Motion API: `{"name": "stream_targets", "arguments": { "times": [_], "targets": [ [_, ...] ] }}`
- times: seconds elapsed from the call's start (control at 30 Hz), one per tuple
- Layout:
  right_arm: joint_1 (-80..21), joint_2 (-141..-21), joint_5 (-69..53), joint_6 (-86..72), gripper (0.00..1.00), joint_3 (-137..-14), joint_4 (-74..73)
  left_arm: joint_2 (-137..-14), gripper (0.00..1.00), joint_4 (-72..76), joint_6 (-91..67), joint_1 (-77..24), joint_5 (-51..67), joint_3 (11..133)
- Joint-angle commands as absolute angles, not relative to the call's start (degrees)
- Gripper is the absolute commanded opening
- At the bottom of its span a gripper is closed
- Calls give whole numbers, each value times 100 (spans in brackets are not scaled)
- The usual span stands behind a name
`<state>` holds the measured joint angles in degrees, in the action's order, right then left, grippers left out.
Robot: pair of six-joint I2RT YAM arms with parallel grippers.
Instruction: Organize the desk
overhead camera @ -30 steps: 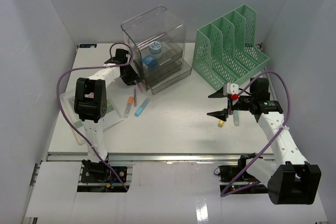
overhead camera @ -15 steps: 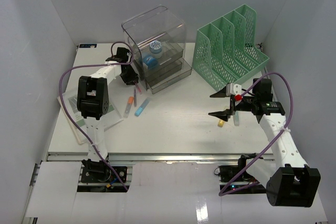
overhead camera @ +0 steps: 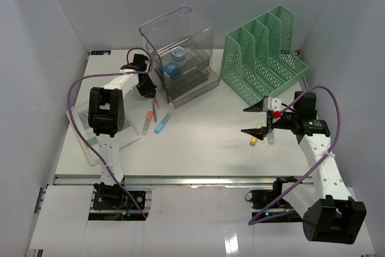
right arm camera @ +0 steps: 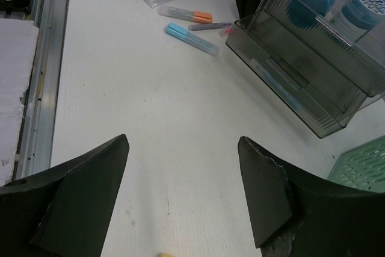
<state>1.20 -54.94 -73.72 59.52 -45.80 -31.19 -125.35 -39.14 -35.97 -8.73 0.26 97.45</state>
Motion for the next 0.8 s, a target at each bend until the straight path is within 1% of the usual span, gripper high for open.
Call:
{"name": "stream_targets", "arguments": {
  "times": [0.0, 0.17, 0.27, 0.37, 0.4, 0.47, 0.53, 0.63, 0.77],
  "targets": [
    [168, -5244, -7514, 6099, 80, -4446, -3358, -12127, 17, -3834, -3688, -752, 7, 9732],
    [176, -5048, -7480, 6100, 80, -4387, -3452, -11482, 6, -3239, -4166, -471, 675, 9135],
    [176, -4966, -7488, 6091, 80, -4368, -3542, -10817, 3, -2793, -4475, -229, 1133, 8566],
    [185, -4826, -7488, 6065, 80, -4324, -3612, -9986, 1, -2153, -4886, -36, 1371, 7594],
    [185, -4791, -7471, 6064, 80, -4290, -3612, -9765, 0, -1790, -4971, -18, 1472, 7053],
    [193, -4721, -7448, 6024, 80, -4250, -3612, -9157, 0, -1270, -5105, -9, 1647, 6364],
    [201, -4671, -7428, 5988, 80, -4213, -3620, -8399, 0, -775, -5017, -9, 1840, 5806],
    [211, -4581, -7401, 5942, 80, -4142, -3629, -7579, 0, -358, -4616, -146, 1867, 5140],
    [220, -4541, -7354, 5915, 80, -4090, -3609, -6157, 0, -328, -3125, -1121, 1269, 4738]
  ]
}}
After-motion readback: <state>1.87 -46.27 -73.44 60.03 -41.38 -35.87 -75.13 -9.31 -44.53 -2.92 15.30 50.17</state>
